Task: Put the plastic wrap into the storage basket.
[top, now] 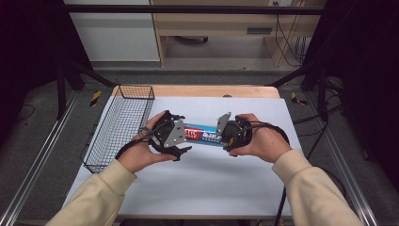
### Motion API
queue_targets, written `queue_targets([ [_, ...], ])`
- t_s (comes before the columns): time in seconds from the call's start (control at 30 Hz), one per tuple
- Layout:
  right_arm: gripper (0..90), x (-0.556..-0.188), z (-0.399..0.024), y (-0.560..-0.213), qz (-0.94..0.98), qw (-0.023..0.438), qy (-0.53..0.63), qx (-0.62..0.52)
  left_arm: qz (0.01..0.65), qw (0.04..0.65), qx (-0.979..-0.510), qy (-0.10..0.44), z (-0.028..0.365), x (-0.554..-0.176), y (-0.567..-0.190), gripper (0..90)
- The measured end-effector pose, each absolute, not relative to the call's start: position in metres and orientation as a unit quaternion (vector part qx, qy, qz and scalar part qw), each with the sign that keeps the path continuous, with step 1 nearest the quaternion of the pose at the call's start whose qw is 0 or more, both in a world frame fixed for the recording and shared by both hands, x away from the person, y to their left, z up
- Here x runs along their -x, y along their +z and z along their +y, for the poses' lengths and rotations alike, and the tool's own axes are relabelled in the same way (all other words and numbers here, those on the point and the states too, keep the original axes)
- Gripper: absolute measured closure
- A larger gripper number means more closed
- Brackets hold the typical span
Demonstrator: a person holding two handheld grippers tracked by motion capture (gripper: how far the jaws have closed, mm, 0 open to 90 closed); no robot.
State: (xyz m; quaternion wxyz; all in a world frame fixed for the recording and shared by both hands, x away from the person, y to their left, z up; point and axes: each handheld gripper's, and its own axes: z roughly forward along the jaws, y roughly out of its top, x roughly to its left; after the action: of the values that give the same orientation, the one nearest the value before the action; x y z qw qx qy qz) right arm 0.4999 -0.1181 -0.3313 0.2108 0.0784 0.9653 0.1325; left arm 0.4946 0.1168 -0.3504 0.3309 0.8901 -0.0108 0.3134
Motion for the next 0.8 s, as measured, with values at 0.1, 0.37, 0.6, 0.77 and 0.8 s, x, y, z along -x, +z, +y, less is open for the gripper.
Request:
queue_targets([
  [0.1, 32.0, -0.498, -0.116, -0.326, 0.965, 0.213, 0.133, -0.074, -0.015, 0.327, -0.89, 0.318, 0.113, -0.496, -0.348, 6.3],
  [0.37, 32.0, -0.492, -0.11, -0.32, 0.967, 0.21, 0.129, -0.063, -0.029, 0.313, -0.898, 0.308, 0.105, -0.5, -0.349, 7.2],
  [0.6, 32.0, -0.489, -0.104, -0.313, 0.967, 0.21, 0.132, -0.055, -0.039, 0.308, -0.905, 0.292, 0.097, -0.502, -0.352, 10.9],
  [0.77, 32.0, -0.488, -0.1, -0.309, 0.967, 0.215, 0.131, -0.046, -0.051, 0.289, -0.908, 0.298, 0.093, -0.502, -0.351, 14.3],
  [0.8, 32.0, -0.488, -0.099, -0.308, 0.967, 0.216, 0.13, -0.043, -0.051, 0.28, -0.911, 0.299, 0.092, -0.501, -0.351, 15.7],
])
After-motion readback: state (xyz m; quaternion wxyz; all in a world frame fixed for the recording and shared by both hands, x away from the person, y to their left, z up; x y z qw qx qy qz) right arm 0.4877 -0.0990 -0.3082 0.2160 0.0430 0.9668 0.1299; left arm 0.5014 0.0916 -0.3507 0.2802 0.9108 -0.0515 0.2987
